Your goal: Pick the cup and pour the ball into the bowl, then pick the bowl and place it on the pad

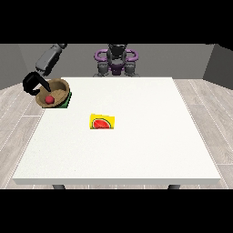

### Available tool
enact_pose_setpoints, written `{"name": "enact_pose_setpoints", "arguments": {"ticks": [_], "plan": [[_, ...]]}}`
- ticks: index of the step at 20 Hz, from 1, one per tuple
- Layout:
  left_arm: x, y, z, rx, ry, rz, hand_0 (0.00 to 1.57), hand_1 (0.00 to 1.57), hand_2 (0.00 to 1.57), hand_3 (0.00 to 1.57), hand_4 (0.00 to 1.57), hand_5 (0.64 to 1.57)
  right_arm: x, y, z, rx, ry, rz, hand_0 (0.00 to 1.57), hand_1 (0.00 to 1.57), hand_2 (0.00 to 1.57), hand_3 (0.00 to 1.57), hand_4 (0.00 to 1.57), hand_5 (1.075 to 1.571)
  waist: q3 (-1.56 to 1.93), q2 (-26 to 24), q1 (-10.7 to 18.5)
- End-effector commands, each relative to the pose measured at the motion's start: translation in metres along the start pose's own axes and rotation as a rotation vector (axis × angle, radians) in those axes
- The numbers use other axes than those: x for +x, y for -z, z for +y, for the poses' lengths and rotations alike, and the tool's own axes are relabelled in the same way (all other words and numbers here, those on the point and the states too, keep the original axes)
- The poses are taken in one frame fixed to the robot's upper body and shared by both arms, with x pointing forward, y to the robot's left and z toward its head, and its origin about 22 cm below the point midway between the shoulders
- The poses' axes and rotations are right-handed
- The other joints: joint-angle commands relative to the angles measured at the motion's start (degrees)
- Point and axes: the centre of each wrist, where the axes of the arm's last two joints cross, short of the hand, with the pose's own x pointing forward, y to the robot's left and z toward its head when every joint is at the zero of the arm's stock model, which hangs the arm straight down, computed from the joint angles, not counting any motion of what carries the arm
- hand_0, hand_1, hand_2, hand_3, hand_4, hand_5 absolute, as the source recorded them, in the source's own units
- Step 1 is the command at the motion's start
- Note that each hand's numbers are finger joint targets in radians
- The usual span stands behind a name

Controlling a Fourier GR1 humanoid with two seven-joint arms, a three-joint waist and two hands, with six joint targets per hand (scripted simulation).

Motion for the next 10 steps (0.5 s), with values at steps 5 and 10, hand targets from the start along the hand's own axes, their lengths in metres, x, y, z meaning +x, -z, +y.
{"name": "enact_pose_setpoints", "arguments": {"ticks": [5,10], "plan": [[0.001,0.013,-0.038,-0.055,-0.023,0.025,0.00,0.00,0.00,0.00,1.19,1.569,-0.015,-0.002,0.008,0.069,-0.121,0.063,0.00,0.00,0.00,0.00,0.00,1.400,0.18,-3.25,1.78],[-0.052,-0.014,-0.035,-0.016,0.005,0.190,0.00,0.00,0.00,0.00,1.19,1.569,0.034,0.004,0.010,0.139,-0.214,0.095,0.00,0.00,0.00,0.00,0.20,1.375,-0.01,-12.01,-2.38]]}}
